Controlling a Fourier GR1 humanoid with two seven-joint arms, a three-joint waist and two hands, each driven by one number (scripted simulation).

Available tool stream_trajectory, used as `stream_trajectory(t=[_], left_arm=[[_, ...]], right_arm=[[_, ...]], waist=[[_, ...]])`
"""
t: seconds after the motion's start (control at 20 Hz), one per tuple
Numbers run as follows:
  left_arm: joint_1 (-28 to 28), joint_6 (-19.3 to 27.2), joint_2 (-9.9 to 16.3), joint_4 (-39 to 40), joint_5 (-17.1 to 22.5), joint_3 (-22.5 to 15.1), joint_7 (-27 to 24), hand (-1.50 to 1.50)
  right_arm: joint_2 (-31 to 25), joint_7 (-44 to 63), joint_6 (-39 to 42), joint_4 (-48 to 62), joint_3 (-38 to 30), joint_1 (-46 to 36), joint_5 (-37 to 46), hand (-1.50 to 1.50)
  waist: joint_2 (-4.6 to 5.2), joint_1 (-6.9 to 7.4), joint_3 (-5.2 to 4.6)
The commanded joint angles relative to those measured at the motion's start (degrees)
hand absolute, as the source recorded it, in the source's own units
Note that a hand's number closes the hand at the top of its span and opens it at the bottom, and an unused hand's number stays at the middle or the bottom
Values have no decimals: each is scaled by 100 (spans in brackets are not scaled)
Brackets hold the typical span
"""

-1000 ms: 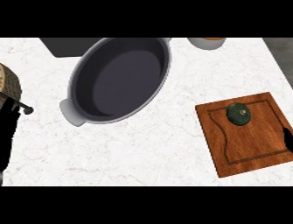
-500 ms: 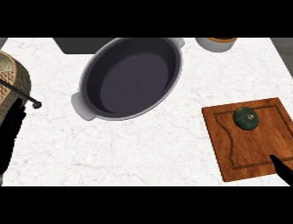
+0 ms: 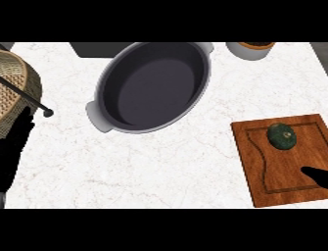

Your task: Pick the squash from the cutting board and place it in the pot

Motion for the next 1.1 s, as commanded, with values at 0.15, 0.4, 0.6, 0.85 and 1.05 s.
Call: stream_trajectory(t=[0.15,0.4,0.6,0.85,1.05], left_arm=[[-149,-118,-37,47,-3,8,62,0],[110,71,-170,-117,-221,-45,61,0],[-231,-190,-239,431,-180,148,-187,0],[49,-13,-343,78,-424,100,20,0],[2,-154,-325,-147,-307,292,266,0]], right_arm=[[-461,1608,2240,413,306,-1049,-926,-150],[-449,2318,3145,853,152,-2121,-1708,-150],[-94,2233,3142,1676,334,-2695,-1693,-150],[-7,2408,3436,2136,486,-3071,-1637,-150],[74,2181,3368,2556,480,-2990,-1452,-150]], waist=[[20,73,12],[-12,31,20],[2,-35,20],[-17,-46,21],[-21,-64,24]])
